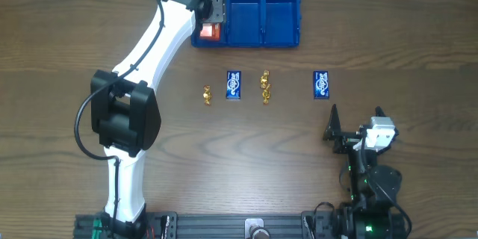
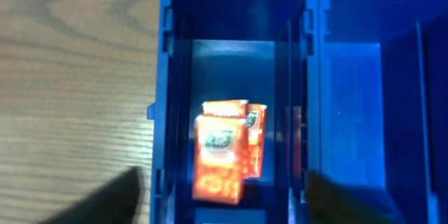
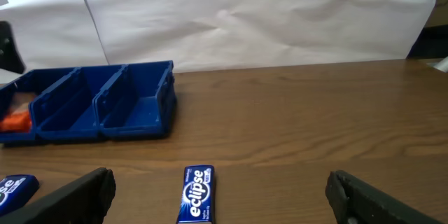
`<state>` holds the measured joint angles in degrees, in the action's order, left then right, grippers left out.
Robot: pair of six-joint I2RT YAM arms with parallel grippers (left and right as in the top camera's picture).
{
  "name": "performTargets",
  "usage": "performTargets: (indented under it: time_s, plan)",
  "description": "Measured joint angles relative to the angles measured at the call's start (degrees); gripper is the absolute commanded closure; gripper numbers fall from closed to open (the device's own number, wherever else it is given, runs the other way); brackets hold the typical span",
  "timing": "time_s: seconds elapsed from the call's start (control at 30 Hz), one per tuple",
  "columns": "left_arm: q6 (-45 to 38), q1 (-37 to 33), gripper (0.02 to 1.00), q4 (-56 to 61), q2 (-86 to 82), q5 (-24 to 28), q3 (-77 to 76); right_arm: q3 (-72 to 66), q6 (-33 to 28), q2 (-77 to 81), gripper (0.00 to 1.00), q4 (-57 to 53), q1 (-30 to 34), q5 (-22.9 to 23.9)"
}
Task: Sort Candies Into Trays
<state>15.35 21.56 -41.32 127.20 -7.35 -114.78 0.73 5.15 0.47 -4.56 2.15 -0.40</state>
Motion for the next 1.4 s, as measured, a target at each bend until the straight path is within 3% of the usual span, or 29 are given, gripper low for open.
performTargets:
  time_s: [0.47,0.6,0.73,0.97,1.2,1.4]
  plan:
    - [-0.2,0.0,0.023,-0.8,-5.1,1.9,2.4,0.0,0.0,0.0,0.001,0.0,0.0,0.0]
    - [-0.2,-0.2,0.02,3.9,-18.9,2.4,10.1,0.0,0.0,0.0,0.001,0.0,0.0,0.0]
    - [-0.6,-2.6,0.023,14.6,-43.2,2.7,25.5,0.0,0.0,0.0,0.001,0.0,0.0,0.0]
    - [-6.1,-7.3,0.023,21.9,-74.1,3.2,50.5,0.0,0.0,0.0,0.001,0.0,-0.2,0.0]
    - [-12.5,-15.8,0.018,28.1,-99.8,7.5,74.5,0.0,0.0,0.0,0.001,0.0,-0.2,0.0]
    - [-15.9,-16.5,0.02,34.4,-112.1,10.5,91.0,0.0,0.0,0.0,0.001,0.0,-0.2,0.0]
